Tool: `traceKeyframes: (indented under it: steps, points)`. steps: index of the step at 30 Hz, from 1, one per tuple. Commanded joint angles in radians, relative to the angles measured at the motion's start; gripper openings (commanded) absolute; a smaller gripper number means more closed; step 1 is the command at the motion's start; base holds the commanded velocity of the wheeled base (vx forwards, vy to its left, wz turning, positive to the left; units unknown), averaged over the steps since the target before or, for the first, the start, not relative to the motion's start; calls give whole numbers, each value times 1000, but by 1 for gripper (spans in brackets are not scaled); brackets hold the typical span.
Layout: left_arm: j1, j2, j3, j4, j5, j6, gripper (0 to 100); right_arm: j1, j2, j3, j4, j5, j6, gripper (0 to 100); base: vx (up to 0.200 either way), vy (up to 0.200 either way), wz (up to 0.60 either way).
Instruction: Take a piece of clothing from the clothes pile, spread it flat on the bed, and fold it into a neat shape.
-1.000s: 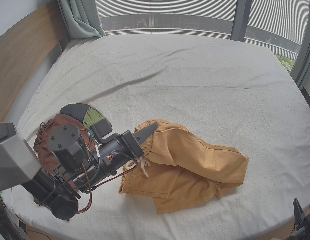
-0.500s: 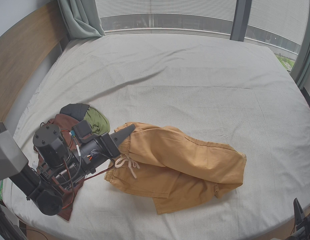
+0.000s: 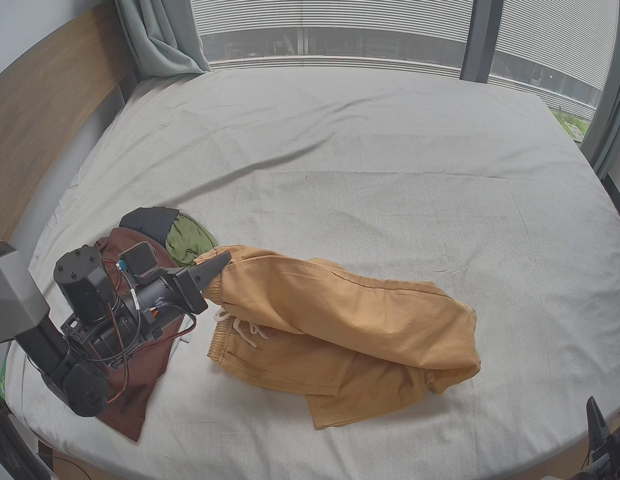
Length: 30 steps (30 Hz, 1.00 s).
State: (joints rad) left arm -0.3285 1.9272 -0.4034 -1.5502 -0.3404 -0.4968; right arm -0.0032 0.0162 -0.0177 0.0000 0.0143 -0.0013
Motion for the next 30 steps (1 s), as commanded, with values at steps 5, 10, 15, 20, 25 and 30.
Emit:
traceKeyframes:
  steps: [5, 10, 15, 20, 25, 30]
  points:
    - [20, 12, 21, -2, -12, 6, 0, 0, -15, 18, 0, 1, 0, 100, 0, 0, 0]
    - [82, 24, 46, -1, -54, 58, 0, -1, -15, 18, 0, 1, 0, 100, 0, 0, 0]
    - [155, 53, 41, -1, -81, 112, 0, -1, -15, 18, 0, 1, 0, 100, 0, 0, 0]
    - [172, 59, 44, -1, -106, 113, 0, -1, -15, 18, 0, 1, 0, 100, 0, 0, 0]
    - [184, 65, 43, -1, -107, 115, 0, -1, -15, 18, 0, 1, 0, 100, 0, 0, 0]
    - [201, 75, 41, -1, -107, 116, 0, -1, -15, 18, 0, 1, 0, 100, 0, 0, 0]
